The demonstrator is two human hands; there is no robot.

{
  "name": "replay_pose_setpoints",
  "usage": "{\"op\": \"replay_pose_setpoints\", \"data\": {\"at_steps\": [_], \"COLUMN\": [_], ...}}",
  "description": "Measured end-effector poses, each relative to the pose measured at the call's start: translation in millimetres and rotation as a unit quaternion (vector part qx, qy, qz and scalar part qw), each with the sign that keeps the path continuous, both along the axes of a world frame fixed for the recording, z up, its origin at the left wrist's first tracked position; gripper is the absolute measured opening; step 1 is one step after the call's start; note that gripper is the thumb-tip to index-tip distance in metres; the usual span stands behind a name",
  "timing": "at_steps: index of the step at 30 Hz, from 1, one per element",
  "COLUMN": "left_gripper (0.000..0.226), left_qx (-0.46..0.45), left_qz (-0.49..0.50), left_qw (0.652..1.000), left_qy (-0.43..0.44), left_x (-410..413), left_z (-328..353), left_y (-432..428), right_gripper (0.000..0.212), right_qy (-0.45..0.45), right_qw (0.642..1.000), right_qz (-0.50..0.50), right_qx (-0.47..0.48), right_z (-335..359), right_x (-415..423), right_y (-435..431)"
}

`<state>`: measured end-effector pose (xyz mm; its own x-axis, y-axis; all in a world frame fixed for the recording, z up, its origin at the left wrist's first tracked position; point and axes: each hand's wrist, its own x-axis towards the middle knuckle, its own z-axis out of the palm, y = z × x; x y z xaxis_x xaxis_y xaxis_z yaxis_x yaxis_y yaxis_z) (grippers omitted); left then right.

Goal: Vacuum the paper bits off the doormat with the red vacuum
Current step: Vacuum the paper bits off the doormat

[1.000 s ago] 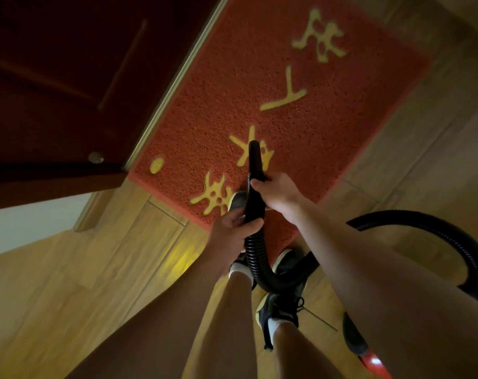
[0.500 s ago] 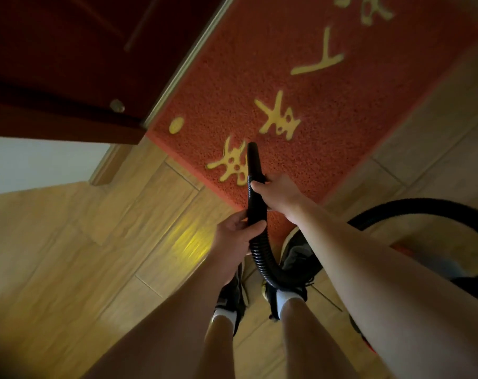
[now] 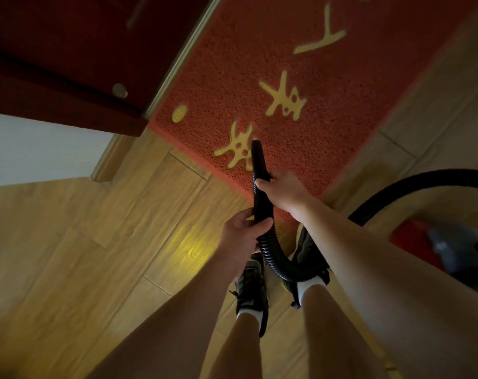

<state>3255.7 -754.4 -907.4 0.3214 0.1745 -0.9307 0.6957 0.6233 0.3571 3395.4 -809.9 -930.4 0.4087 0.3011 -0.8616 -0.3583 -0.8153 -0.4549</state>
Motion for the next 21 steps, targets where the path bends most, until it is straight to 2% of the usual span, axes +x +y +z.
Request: {"op": "replay_pose_setpoints", "data": {"at_steps": [4,7,11,17,21], "left_gripper": [0.033,0.029,0.036,0.033,0.034], "left_qx": [-0.01,-0.02,-0.025,-0.039,-0.032], "left_qz": [-0.031,-0.04,-0.061,-0.104,-0.123], "left_qw": [0.999,0.999,0.998,0.993,0.992], "left_qy": [-0.008,-0.011,-0.011,-0.027,-0.023], "left_x": [-18.7,-29.5,-38.8,-45.4,-47.1], "left_z": [-1.8,-1.1,0.4,3.7,3.4], "left_y": [-7.4,-16.1,-32.9,-59.9,-80.0], "right_gripper": [0.018,0.024,0.022,0.021,0.028], "right_qy": [0.001,-0.008,-0.012,-0.02,-0.021], "right_qw": [0.999,0.999,0.998,0.997,0.996], "right_qz": [-0.031,-0.037,-0.057,-0.07,-0.086], "right_qx": [-0.008,-0.013,-0.016,-0.014,0.006], "right_z": [-0.8,0.6,3.9,-0.2,-0.5], "right_x": [-21.2,-34.0,-45.9,-57.3,-62.2], "right_y": [-15.8,-28.2,-49.9,-85.7,-111.1]}}
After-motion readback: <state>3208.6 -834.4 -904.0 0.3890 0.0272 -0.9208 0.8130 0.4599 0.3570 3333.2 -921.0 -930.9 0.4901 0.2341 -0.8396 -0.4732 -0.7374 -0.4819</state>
